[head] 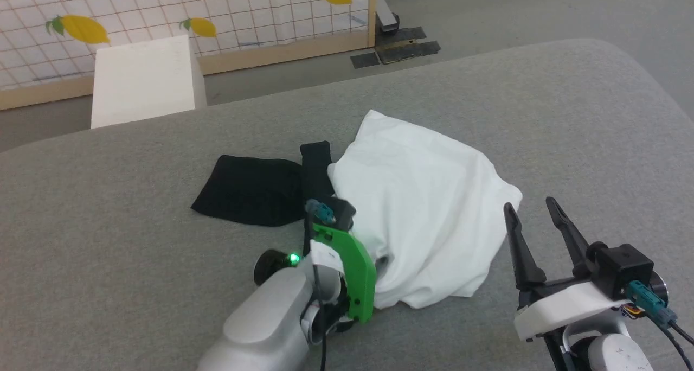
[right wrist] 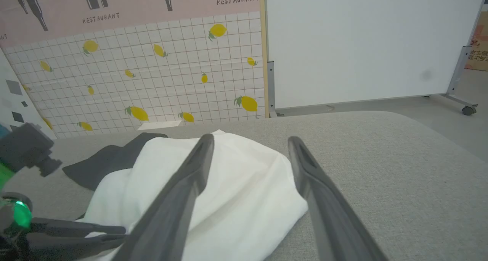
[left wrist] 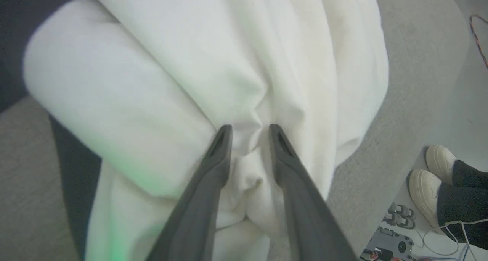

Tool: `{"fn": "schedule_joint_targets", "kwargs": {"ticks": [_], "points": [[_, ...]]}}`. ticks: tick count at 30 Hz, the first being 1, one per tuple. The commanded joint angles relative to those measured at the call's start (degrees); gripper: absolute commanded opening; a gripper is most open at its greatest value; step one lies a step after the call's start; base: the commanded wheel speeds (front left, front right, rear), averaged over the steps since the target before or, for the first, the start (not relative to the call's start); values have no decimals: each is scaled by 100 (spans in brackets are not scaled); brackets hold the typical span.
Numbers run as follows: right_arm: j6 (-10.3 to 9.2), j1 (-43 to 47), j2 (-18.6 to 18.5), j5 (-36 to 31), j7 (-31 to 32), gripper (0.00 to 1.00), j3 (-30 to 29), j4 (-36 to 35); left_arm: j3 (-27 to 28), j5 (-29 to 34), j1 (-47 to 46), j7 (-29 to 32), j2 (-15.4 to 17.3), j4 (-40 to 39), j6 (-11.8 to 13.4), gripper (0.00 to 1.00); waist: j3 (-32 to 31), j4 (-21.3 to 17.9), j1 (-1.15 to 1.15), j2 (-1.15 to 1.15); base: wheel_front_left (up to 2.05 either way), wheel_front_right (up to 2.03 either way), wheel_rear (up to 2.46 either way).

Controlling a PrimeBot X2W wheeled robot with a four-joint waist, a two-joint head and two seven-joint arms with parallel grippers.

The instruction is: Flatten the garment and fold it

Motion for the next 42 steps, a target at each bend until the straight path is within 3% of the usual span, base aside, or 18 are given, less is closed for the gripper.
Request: {"fn": "schedule_joint_targets", "kwargs": {"ticks": [1, 8, 10, 16, 21, 34, 40, 41, 42], "points": [[-9, -1, 3, 2, 4, 100, -1, -17, 122, -13, 72, -333, 25, -141, 28, 100, -9, 130, 0, 0, 0, 0, 0], [-9, 33, 3, -45, 49, 100, -54, -61, 934, 392, 150, -3114, 316, -1084, 362, 100, -107, 464, 0, 0, 0, 0, 0], [-9, 62, 3, -68, 79, 100, -65, -90, 1176, 535, 293, -3371, 454, -1365, 502, 100, -130, 562, 0, 0, 0, 0, 0], [-9, 115, 3, -124, 275, 100, 6, -136, 2224, 1222, 1190, -3445, 789, -2573, 872, 100, -89, 809, 0, 0, 0, 0, 0], [-9, 215, 3, -146, 1168, 100, 251, 35, 3049, 1637, 2076, -3447, 758, -3112, 916, 100, -34, 975, 0, 0, 0, 0, 0], [-9, 173, 3, -324, 3972, 100, 477, 385, 3944, 2401, 2763, -3448, 294, -3403, 499, 100, 323, 1394, 0, 0, 0, 0, 0], [-9, 21, 3, -506, 4685, 100, 582, 502, 4154, 2529, 2726, -3448, 129, -3370, 343, 100, 455, 1467, 0, 0, 0, 0, 0], [-9, -4, 3, -527, 4700, 42, 571, 505, 4178, 2547, 2721, -3448, 114, -3364, 325, 100, 464, 1466, 0, 0, 0, 0, 0], [-9, -32, 3, -547, 4690, 13, 539, 511, 4210, 2567, 2716, -3448, 99, -3357, 304, 100, 471, 1460, 0, 0, 0, 0, 0]]}}
